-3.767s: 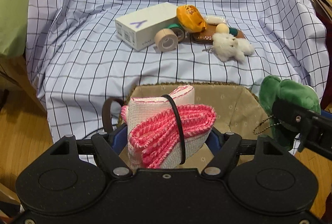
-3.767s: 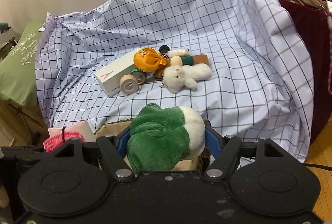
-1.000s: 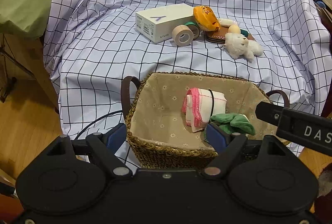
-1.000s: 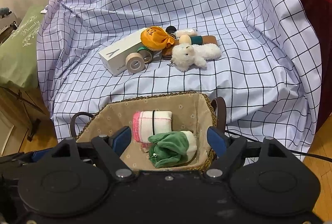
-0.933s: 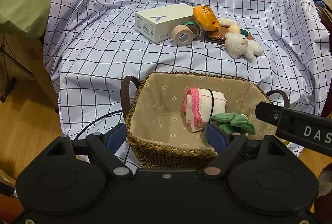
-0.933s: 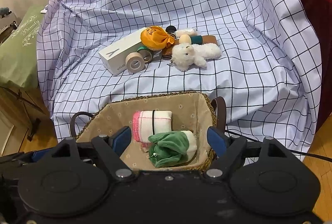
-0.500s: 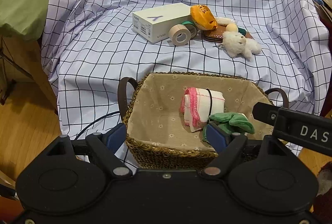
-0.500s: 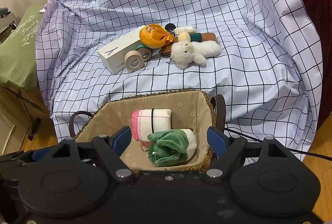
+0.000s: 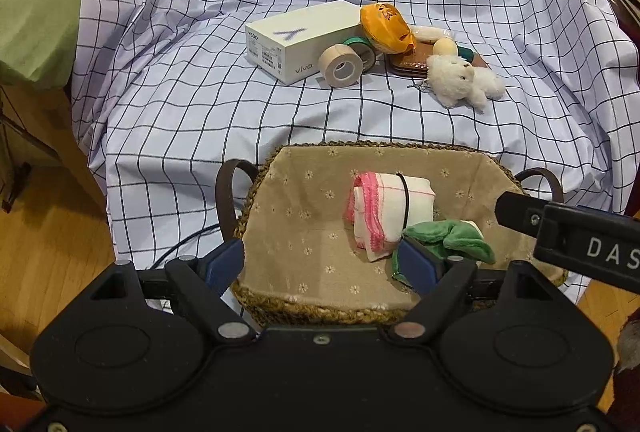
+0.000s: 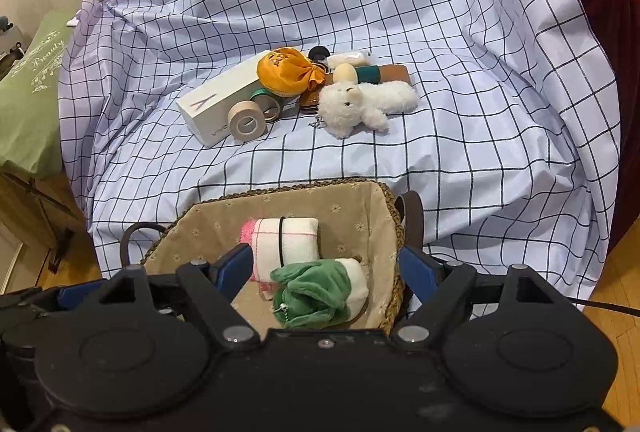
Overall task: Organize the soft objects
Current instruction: 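Release the green plush toy into the basket and withdraw both tools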
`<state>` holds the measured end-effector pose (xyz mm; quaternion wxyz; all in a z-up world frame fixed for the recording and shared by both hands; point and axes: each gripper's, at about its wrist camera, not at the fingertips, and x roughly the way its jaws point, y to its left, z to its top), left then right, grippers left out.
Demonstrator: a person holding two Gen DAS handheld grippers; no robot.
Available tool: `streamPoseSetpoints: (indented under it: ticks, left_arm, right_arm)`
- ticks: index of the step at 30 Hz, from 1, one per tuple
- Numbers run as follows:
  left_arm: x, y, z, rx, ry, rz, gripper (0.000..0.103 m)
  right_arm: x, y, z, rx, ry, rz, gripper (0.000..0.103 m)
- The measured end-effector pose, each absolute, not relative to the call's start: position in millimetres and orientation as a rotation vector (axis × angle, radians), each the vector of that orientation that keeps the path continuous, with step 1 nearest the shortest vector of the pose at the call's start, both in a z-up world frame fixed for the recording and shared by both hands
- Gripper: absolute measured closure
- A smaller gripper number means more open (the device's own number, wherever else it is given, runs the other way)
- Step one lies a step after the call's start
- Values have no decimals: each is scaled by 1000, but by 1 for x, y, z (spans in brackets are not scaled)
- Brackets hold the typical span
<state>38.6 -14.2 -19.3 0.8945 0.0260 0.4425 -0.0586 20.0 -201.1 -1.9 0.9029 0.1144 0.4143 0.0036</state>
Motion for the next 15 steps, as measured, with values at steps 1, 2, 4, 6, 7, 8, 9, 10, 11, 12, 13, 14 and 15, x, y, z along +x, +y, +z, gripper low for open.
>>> streamPoseSetpoints:
  ticks: [1,2,4,6,7,8,9,10,11,12,13,14,15]
  left_arm:
    - [40,-14,-19,59,917,-123,23]
    - [42,-15,-19,64,917,-124,23]
    - [45,-16,-19,73,920,-128,23]
    - [49,-17,-20,80,925,-133,23]
    - [51,-17,-20,82,929,-135,23]
    - [53,-18,-21,85,933,-138,23]
    - [56,-18,-21,88,938,-139,23]
    - [58,-18,-22,90,942,-141,23]
    - [61,-18,-22,92,946,-143,23]
    - [64,-18,-22,93,952,-147,23]
    - [67,-18,-22,93,955,-149,23]
    - [70,-18,-22,95,958,-152,23]
    - [74,-18,-21,95,959,-153,23]
  right_arm:
    - [22,-202,-2,238,856,7,23]
    - [24,-203,-2,239,856,5,23]
    - [29,-205,-1,242,858,1,23]
    - [34,-207,-1,248,857,-2,23]
    - [37,-208,-1,247,859,-5,23]
    - [40,-209,-1,246,860,-8,23]
    - [44,-210,-2,245,862,-10,23]
    - [48,-210,-2,245,864,-12,23]
    - [51,-211,-3,244,868,-14,23]
    - [55,-212,-3,243,872,-17,23]
    - [59,-213,-4,242,876,-21,23]
    - [64,-214,-5,241,880,-24,23]
    - [69,-215,-6,239,884,-28,23]
